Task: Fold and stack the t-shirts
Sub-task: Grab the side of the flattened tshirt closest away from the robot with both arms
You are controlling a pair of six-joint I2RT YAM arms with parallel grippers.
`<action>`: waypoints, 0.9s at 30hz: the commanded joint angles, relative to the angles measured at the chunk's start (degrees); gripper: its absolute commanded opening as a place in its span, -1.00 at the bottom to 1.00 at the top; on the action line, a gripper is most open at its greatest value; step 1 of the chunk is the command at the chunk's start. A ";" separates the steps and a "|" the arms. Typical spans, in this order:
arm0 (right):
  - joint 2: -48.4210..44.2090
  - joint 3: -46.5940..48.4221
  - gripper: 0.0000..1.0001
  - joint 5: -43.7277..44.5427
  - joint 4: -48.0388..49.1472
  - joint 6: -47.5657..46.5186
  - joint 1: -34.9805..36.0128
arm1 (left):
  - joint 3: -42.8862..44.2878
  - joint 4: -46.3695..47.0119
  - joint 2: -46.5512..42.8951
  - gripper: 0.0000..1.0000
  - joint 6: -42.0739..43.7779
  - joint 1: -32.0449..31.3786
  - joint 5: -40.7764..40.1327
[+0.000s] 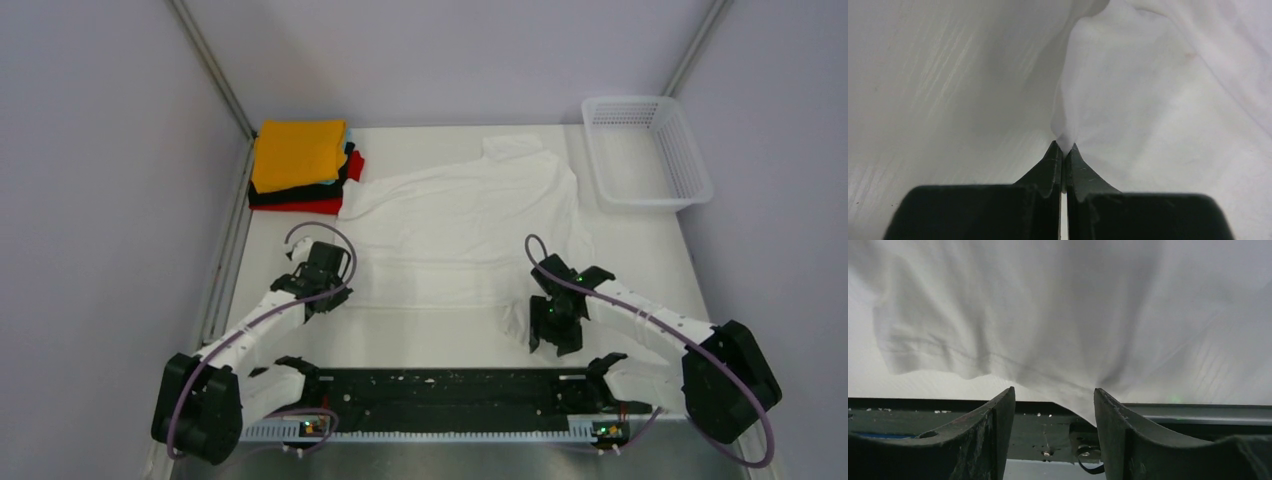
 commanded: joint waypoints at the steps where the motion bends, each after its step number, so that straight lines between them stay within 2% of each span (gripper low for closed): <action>1: 0.89 -1.63 0.10 -0.46 3.76 2.88 0.80 | -0.36 -0.98 -1.96 -1.00 0.62 1.40 -2.77; 6: 2.37 -2.59 0.03 2.43 3.08 4.89 3.93 | -0.89 -0.52 -2.24 -1.00 0.92 2.19 -2.39; 9: 5.13 -2.26 -0.09 5.53 3.55 6.63 6.93 | -0.91 -0.13 -1.96 -1.00 1.05 2.50 -1.80; 14: 5.23 -3.17 -0.43 6.97 7.30 8.08 8.07 | -1.03 -0.52 -2.41 -1.00 1.13 2.59 -1.36; 18: 0.62 -2.61 -0.97 5.40 10.10 6.07 8.10 | -0.73 -2.37 -3.91 -1.00 0.64 2.59 -0.57; 23: -6.70 5.44 -1.00 7.11 -5.12 5.00 8.07 | -1.57 -6.88 -7.54 -1.00 -1.21 2.59 1.46; 27: -11.72 10.99 -1.00 3.85 -16.79 4.46 8.06 | -3.06 -10.38 -11.83 -1.00 -3.32 2.60 6.27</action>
